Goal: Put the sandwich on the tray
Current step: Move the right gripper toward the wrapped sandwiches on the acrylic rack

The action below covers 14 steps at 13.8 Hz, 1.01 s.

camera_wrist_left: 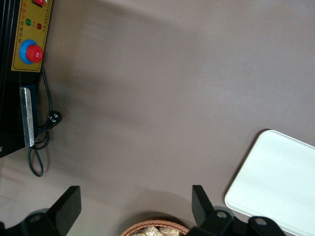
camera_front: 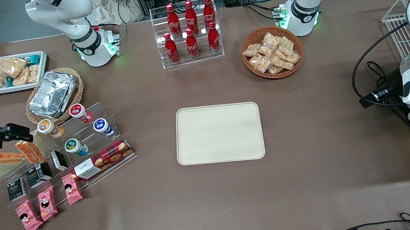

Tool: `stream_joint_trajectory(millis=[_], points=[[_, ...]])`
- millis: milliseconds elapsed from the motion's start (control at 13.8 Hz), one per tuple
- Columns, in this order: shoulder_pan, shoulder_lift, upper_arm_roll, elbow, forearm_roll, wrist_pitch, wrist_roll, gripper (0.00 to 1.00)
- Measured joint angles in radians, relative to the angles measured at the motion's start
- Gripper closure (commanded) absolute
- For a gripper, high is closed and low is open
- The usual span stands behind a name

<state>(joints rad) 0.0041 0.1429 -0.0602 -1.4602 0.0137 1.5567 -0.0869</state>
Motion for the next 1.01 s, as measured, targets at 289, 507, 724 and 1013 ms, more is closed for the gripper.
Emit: stream_joint_trajectory(millis=[289, 507, 724, 1013], points=[[-0.006, -0.024, -0.006, 0.000, 0.000, -0.003, 0.000, 0.02], [-0.007, -0.023, -0.013, 0.000, 0.000, -0.003, 0.000, 0.02], [-0.014, -0.023, -0.034, 0.000, 0.000, -0.003, 0.000, 0.02], [-0.041, -0.023, -0.041, 0.000, 0.000, -0.005, 0.000, 0.02]])
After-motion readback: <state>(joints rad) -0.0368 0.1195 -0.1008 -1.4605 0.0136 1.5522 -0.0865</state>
